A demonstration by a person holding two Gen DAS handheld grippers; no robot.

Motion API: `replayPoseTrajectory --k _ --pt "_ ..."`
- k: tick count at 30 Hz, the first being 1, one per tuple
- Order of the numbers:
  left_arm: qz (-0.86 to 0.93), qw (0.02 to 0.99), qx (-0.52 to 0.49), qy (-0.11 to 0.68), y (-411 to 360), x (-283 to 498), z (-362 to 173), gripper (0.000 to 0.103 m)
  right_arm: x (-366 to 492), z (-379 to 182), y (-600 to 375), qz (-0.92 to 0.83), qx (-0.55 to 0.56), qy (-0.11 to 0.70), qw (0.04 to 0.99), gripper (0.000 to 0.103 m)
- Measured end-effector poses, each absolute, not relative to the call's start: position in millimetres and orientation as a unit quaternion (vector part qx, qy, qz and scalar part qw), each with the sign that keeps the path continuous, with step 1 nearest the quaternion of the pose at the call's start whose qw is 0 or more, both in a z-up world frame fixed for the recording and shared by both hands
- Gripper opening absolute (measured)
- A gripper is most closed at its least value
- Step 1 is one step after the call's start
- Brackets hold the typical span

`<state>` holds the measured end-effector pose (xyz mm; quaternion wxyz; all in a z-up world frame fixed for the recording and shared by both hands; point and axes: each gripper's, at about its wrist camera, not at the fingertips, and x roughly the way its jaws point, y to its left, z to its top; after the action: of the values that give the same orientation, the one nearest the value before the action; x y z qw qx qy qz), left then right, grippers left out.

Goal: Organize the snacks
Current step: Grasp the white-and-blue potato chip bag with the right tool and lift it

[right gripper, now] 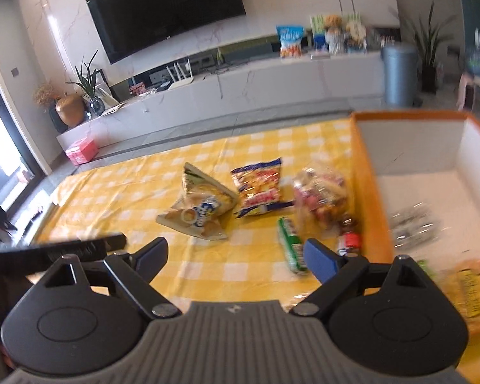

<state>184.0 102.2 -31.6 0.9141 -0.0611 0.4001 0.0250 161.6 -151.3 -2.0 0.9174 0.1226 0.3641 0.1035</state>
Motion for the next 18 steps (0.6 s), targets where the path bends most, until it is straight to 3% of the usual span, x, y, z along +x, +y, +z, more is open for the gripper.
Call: replayPoseTrajectory --k 9,15,18 --pt "0.054 0.896 -0.065 0.437 126.5 194.6 -68.4 0.093 260.9 -42.9 -110.8 0.154 0.218 0.432 0.862 0.080" --pt "0.043 0.882 -0.100 0.458 139.3 197.6 -80.0 0.093 314.8 -67.0 -95.2 0.096 0.208 0.456 0.860 0.076" --pt "0.043 0.876 -0.112 0.467 143.0 199.2 -84.4 0.093 325.5 -78.3 -99.9 0.084 0.238 0.466 0.848 0.057"
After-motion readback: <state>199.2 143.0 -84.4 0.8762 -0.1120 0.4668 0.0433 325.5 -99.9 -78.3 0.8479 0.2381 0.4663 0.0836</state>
